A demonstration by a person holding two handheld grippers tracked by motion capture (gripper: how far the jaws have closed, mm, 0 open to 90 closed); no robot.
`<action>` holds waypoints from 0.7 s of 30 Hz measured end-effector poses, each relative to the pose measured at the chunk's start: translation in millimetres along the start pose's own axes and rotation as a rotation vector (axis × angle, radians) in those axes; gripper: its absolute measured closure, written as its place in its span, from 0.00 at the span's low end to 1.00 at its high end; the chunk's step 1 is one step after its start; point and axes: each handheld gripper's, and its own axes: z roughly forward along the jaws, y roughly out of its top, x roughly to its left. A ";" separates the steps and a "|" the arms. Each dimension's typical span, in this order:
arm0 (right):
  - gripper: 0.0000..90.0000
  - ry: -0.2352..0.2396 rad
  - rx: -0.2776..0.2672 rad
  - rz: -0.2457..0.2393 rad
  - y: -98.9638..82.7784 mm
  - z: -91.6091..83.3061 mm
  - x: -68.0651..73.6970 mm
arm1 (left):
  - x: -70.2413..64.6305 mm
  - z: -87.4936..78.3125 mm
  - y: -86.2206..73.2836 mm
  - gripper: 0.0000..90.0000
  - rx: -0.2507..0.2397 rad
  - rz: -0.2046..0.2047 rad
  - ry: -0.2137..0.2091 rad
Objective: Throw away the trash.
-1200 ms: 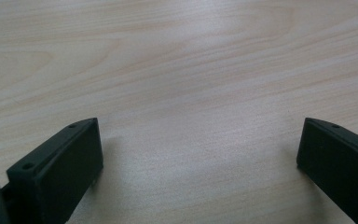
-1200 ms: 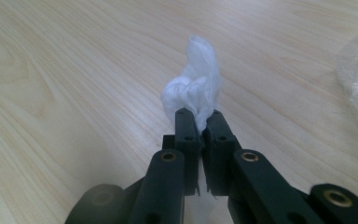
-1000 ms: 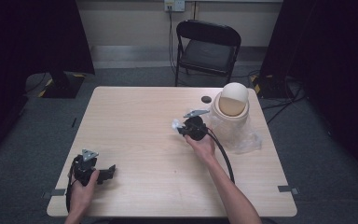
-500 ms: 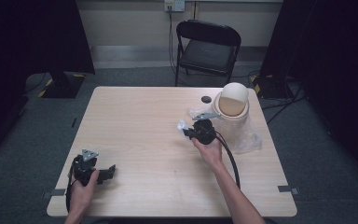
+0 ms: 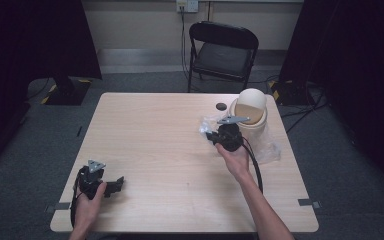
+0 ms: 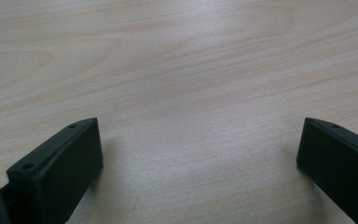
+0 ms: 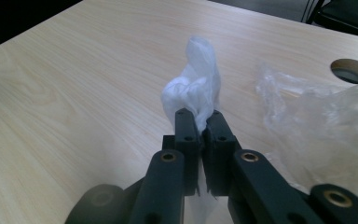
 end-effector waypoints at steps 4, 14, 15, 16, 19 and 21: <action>0.95 -0.012 -0.021 -0.009 7.0 -10.1 -5.4 | 0.0 0.0 0.0 0.00 0.000 0.000 0.000; 0.96 -0.057 -0.050 0.006 14.8 -32.9 -24.6 | 0.0 0.0 0.0 0.00 0.000 0.000 0.000; 0.96 -0.072 -0.053 0.005 17.0 -39.0 -28.5 | 0.0 0.0 0.0 0.00 0.000 -0.001 0.000; 0.96 -0.078 -0.056 0.006 17.7 -41.3 -30.3 | 0.0 0.0 0.0 0.00 0.000 0.000 0.000; 0.96 -0.099 -0.067 0.022 17.9 -50.0 -38.1 | 0.0 0.0 0.0 0.00 0.000 0.000 0.000; 0.96 -0.103 -0.072 0.028 15.9 -53.1 -40.9 | 0.0 0.0 0.0 0.00 0.000 -0.001 0.000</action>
